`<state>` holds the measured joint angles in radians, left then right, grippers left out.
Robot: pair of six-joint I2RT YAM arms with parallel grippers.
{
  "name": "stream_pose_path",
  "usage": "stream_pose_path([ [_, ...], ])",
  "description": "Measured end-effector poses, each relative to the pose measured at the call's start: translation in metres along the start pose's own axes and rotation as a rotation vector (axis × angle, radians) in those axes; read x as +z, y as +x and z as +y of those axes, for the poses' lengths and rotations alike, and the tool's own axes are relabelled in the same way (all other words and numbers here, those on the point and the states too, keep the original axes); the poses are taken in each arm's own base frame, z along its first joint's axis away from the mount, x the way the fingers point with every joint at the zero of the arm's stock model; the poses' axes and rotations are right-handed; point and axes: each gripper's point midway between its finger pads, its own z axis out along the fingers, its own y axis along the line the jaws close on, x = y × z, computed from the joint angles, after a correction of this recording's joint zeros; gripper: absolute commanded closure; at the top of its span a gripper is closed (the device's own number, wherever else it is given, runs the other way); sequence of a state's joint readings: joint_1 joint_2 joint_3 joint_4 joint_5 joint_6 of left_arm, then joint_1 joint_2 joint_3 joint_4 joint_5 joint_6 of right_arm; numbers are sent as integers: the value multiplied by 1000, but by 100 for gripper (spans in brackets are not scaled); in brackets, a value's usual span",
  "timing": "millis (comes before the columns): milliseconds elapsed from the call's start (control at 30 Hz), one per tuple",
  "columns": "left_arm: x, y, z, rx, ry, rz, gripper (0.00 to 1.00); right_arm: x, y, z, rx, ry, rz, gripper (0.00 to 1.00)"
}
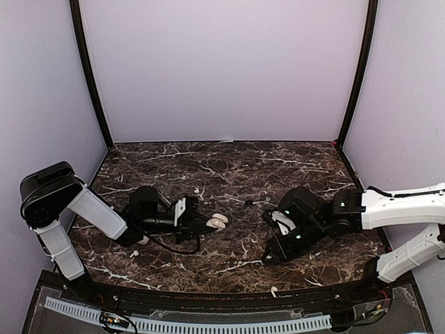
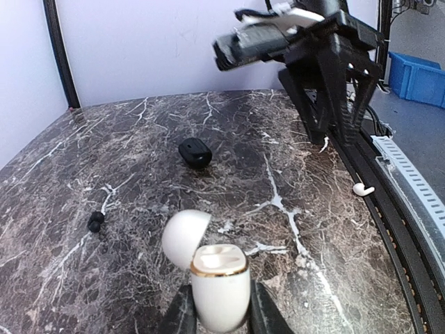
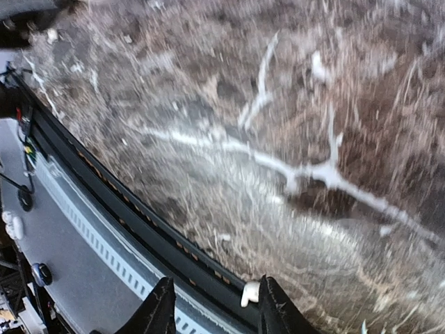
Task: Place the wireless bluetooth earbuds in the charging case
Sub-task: Pick up the left earbud from the corner of the board.
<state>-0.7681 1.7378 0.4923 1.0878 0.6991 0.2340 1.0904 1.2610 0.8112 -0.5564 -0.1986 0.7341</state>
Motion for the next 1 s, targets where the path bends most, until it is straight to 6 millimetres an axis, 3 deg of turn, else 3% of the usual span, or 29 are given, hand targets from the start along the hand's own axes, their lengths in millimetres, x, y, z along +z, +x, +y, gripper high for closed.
stream_pose_path([
  [100,-4,-5,1,-1,-6,-11,92,5,26,0,34,55,57,57],
  [233,-7,-7,-4,0,7,-18,92,12,47,-4,82,125,102,52],
  [433,-10,-8,-8,1,15,-20,92,27,74,-20,156,258,176,53],
  [600,-12,-6,-9,-2,17,-17,92,33,79,-25,192,306,201,60],
  [1000,-16,-13,-9,28,18,-34,92,44,82,-27,210,348,238,65],
])
